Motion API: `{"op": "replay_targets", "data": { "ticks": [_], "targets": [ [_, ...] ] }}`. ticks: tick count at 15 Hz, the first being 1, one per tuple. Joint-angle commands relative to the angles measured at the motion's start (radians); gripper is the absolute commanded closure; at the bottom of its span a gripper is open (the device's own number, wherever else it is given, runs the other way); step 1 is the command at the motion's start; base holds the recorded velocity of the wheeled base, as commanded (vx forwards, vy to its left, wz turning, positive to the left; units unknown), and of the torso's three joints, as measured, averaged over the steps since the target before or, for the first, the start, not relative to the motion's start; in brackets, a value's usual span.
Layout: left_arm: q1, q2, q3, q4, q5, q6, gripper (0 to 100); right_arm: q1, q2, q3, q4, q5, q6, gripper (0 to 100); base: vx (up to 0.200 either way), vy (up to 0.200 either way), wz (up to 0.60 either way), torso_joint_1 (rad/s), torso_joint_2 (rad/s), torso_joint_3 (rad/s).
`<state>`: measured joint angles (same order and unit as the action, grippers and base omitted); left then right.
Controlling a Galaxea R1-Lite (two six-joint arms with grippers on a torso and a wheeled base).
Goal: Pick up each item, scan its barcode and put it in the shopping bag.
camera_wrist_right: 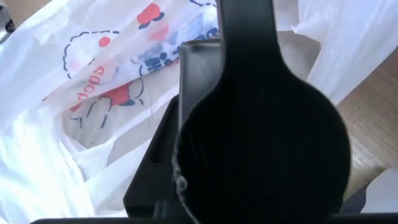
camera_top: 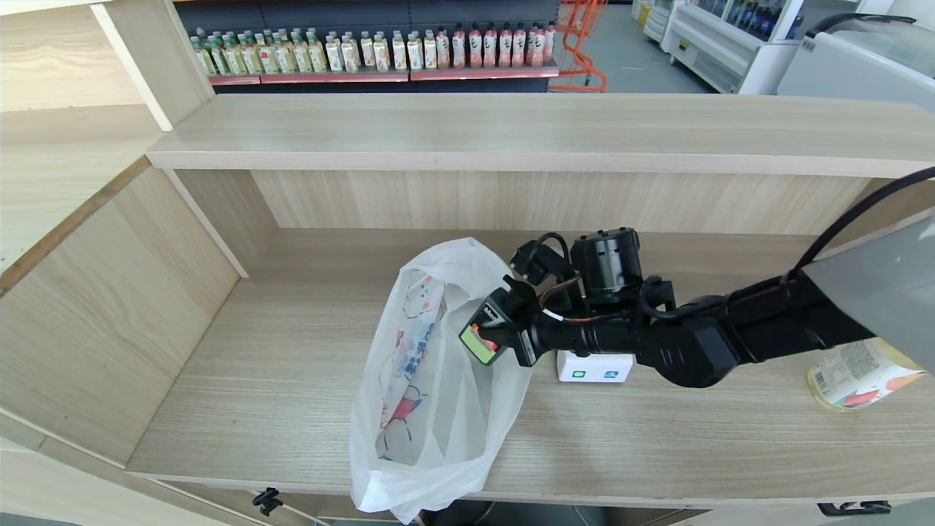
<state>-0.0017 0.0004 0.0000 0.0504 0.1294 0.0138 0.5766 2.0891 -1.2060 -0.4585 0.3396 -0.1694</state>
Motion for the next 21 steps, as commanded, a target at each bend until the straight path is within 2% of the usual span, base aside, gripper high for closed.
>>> {"op": "replay_targets", "data": {
  "ticks": [1,4,5,6,9,13,15,16,17,19,20,21],
  "targets": [
    [0.0,0.0,0.0,0.0,-0.001,0.0,0,0.002,0.049,-0.027,-0.005,0.001,-0.055,100,0.0,0.0,0.0,0.0,0.0,0.0],
    [0.0,0.0,0.0,0.0,-0.001,0.0,0,0.023,0.054,-0.044,-0.006,0.009,-0.07,100,0.0,0.0,0.0,0.0,0.0,0.0],
    [0.0,0.0,0.0,0.0,0.001,0.0,0,0.023,0.054,-0.047,-0.015,0.01,-0.064,0,0.0,0.0,0.0,0.0,0.0,0.0],
    [0.0,0.0,0.0,0.0,-0.001,0.0,0,0.023,0.051,-0.047,-0.02,0.012,-0.047,0,0.0,0.0,0.0,0.0,0.0,0.0],
    [0.0,0.0,0.0,0.0,-0.001,0.0,0,0.02,0.014,-0.049,-0.032,0.036,0.125,0,0.0,0.0,0.0,0.0,0.0,0.0],
    [0.0,0.0,0.0,0.0,-0.001,0.0,0,-0.029,-0.169,-0.023,-0.043,0.065,0.673,0,0.0,0.0,0.0,0.0,0.0,0.0],
    [0.0,0.0,0.0,0.0,0.001,0.0,0,-0.077,-0.348,0.055,-0.029,0.18,0.901,0,0.0,0.0,0.0,0.0,0.0,0.0],
    [0.0,0.0,0.0,0.0,0.001,0.0,0,-0.104,-0.434,0.117,-0.008,0.225,0.941,0,0.0,0.0,0.0,0.0,0.0,0.0],
    [0.0,0.0,0.0,0.0,0.001,0.0,0,-0.136,-0.531,0.206,0.023,0.231,0.909,0,0.0,0.0,0.0,0.0,0.0,0.0],
    [0.0,0.0,0.0,0.0,-0.001,0.0,0,-0.235,-0.653,0.293,0.158,0.228,0.628,0,0.0,0.0,0.0,0.0,0.0,0.0],
    [0.0,0.0,0.0,0.0,-0.001,0.0,0,-0.259,-0.672,0.299,0.199,0.222,0.556,0,0.0,0.0,0.0,0.0,0.0,0.0],
    [0.0,0.0,0.0,0.0,-0.001,0.0,0,-0.316,-0.704,0.322,0.281,0.154,0.387,0,0.0,0.0,0.0,0.0,0.0,0.0]
  ]
}}
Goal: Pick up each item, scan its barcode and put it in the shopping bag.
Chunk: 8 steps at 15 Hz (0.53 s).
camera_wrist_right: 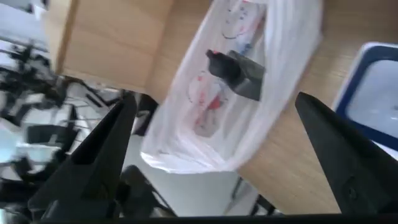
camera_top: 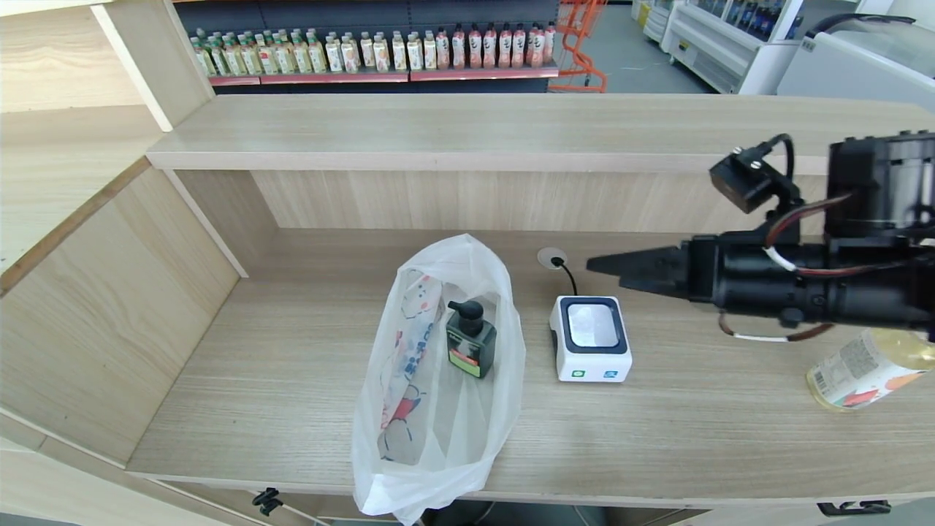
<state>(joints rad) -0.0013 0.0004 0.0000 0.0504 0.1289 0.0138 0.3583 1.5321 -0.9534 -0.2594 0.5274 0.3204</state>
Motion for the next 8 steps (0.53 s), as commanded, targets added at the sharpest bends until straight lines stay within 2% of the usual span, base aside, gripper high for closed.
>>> {"op": "replay_targets", "data": {
  "ticks": [1,5,8],
  "targets": [
    [0.0,0.0,0.0,0.0,0.0,0.0,0,-0.111,-0.185,0.102,0.1,-0.15,-0.179,0,0.0,0.0,0.0,0.0,0.0,0.0],
    [0.0,0.0,0.0,0.0,0.0,-0.002,0,-0.116,-0.25,0.148,0.104,-0.179,-0.178,0,0.0,0.0,0.0,0.0,0.0,0.0],
    [0.0,0.001,0.0,0.0,0.001,-0.008,0,-0.134,-0.247,0.17,0.104,-0.185,-0.178,0,-0.2,0.0,0.0,0.012,0.01,0.001]
  ]
}}
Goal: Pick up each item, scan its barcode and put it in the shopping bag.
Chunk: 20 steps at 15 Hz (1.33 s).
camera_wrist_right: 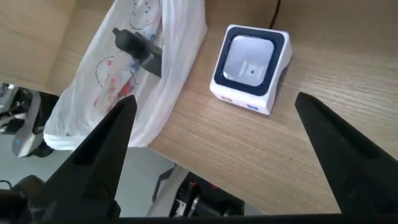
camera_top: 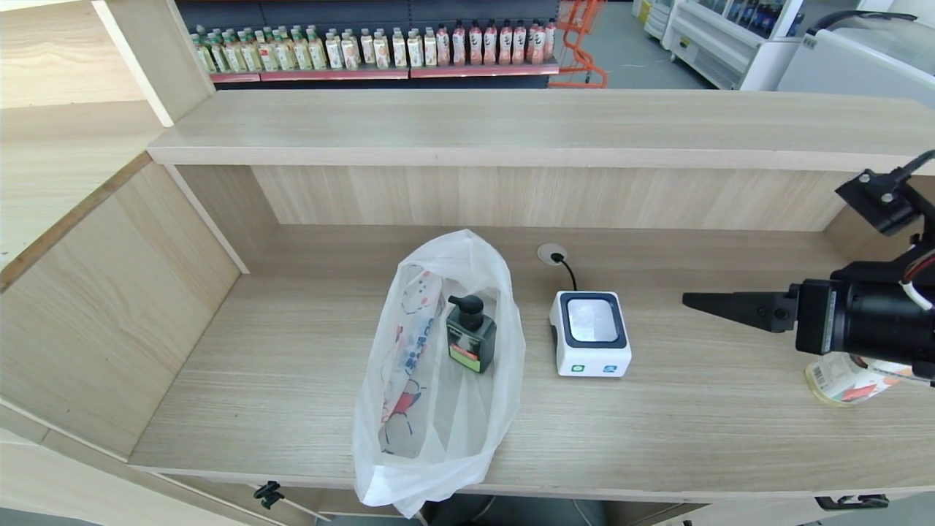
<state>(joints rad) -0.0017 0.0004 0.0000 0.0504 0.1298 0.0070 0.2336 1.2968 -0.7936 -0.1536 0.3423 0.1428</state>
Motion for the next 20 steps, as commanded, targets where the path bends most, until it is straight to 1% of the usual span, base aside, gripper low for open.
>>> {"op": "replay_targets", "data": {
  "ticks": [1,2,4,5,6,8,9,11,12,15,17,19,20],
  "targets": [
    [0.0,0.001,0.0,0.0,0.001,-0.001,0,-0.019,-0.01,0.013,-0.001,-0.003,0.0,0,-0.2,0.0,0.0,0.007,0.01,0.002],
    [0.0,0.0,0.0,0.0,0.001,0.001,0,-0.034,-0.008,0.013,-0.001,-0.023,0.0,0,-0.2,0.0,0.0,-0.017,0.0,0.007],
    [0.0,0.0,0.0,0.0,0.001,0.001,0,-0.042,-0.005,0.013,-0.001,-0.085,0.0,0,0.0,0.0,0.0,0.0,0.0,0.0],
    [0.0,0.0,0.0,0.0,0.001,0.005,0,-0.059,-0.007,0.016,0.003,-0.102,-0.002,0,0.0,0.0,0.0,0.0,0.0,0.0],
    [0.0,0.0,0.0,0.0,0.001,0.002,0,-0.076,-0.007,0.014,0.022,-0.103,-0.002,0,0.0,0.0,0.0,0.0,0.0,0.0],
    [0.0,0.001,0.0,0.0,-0.001,0.004,0,-0.105,-0.014,0.007,0.066,-0.118,-0.005,0,0.0,-0.2,0.0,0.012,0.0,0.002],
    [0.0,0.001,0.0,0.0,-0.001,0.004,0,-0.123,-0.014,0.007,0.092,-0.154,-0.017,0,0.0,-0.2,0.0,-0.002,0.0,0.002],
    [0.0,0.0,0.0,0.0,-0.001,0.007,0,-0.143,-0.016,0.008,0.157,-0.29,-0.046,0,0.0,-0.2,0.0,-0.002,0.0,0.007],
    [0.0,0.0,0.0,0.0,0.001,0.007,0,-0.146,-0.014,0.013,0.16,-0.329,-0.046,0,0.0,-0.2,0.0,0.012,0.0,-0.002],
    [0.0,0.0,0.0,0.0,0.001,0.007,0,-0.165,-0.019,0.027,0.166,-0.345,-0.046,0,0.0,-0.2,0.0,0.004,0.0,0.004],
    [0.0,0.0,0.0,0.0,0.001,0.007,0,-0.166,-0.037,0.028,0.217,-0.352,-0.049,0,0.0,-0.2,0.0,0.002,0.0,0.002],
    [0.0,0.001,0.0,0.0,0.001,0.007,0,-0.166,-0.047,0.042,0.247,-0.41,-0.049,0,0.0,-0.2,0.0,0.0,0.0,0.007],
    [0.0,0.0,0.0,0.0,0.001,0.007,0,-0.166,-0.047,0.05,0.247,-0.414,-0.049,0,0.0,-0.2,0.0,0.002,0.0,0.007]
  ]
}}
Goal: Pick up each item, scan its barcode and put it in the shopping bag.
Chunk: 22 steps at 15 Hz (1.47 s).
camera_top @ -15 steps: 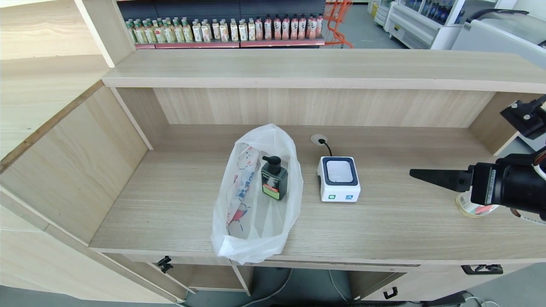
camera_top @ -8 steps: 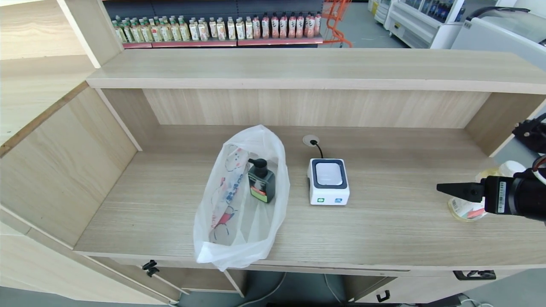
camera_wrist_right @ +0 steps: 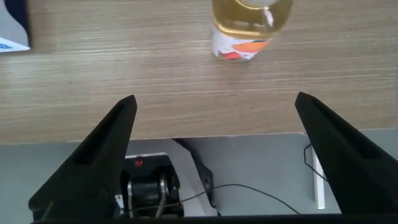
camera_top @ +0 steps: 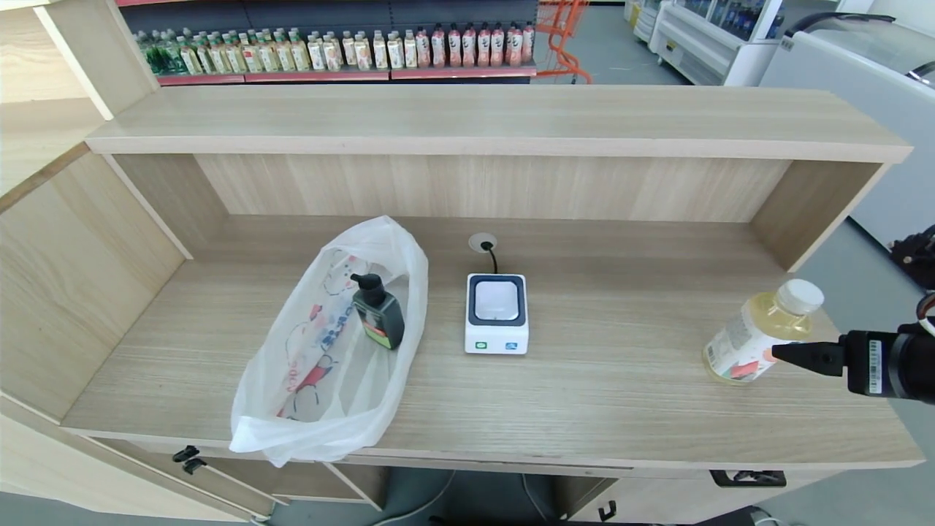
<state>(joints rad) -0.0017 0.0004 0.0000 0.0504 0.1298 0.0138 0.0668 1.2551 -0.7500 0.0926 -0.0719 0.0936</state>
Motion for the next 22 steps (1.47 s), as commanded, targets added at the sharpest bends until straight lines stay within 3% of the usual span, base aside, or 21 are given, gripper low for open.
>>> {"op": "replay_targets", "data": {
  "ticks": [1,4,5,8,12,16,22],
  "targets": [
    [0.0,0.001,0.0,0.0,0.001,0.0,0,0.001,-0.003,0.024,-0.001,-0.003,0.001,0,0.0,-0.2,0.0,0.002,0.0,0.002],
    [0.0,0.0,0.0,0.0,0.001,-0.002,0,0.002,0.001,0.054,-0.013,0.015,0.011,0,0.0,-0.2,0.0,0.005,0.0,-0.001],
    [0.0,0.0,0.0,0.0,0.001,-0.003,0,0.002,-0.002,0.074,-0.039,0.067,0.021,0,0.0,0.0,0.0,0.0,0.0,0.0],
    [0.0,0.0,0.0,0.0,0.001,-0.003,0,0.002,0.0,0.162,-0.171,0.089,0.017,0,0.0,0.0,0.0,0.0,0.0,0.0],
    [0.0,0.0,0.0,0.0,0.001,-0.003,0,0.007,0.023,0.33,-0.448,0.089,-0.064,0,0.0,0.0,0.0,0.0,0.0,0.0],
    [0.0,0.0,0.0,0.0,0.001,-0.003,0,0.025,0.09,0.342,-0.548,0.089,-0.077,0,0.0,0.0,0.0,0.0,0.0,0.0],
    [0.0,0.0,0.0,0.0,0.001,-0.003,0,0.062,0.291,0.35,-0.817,0.087,-0.074,0,0.0,0.0,0.0,0.0,0.0,0.0]
  ]
}}
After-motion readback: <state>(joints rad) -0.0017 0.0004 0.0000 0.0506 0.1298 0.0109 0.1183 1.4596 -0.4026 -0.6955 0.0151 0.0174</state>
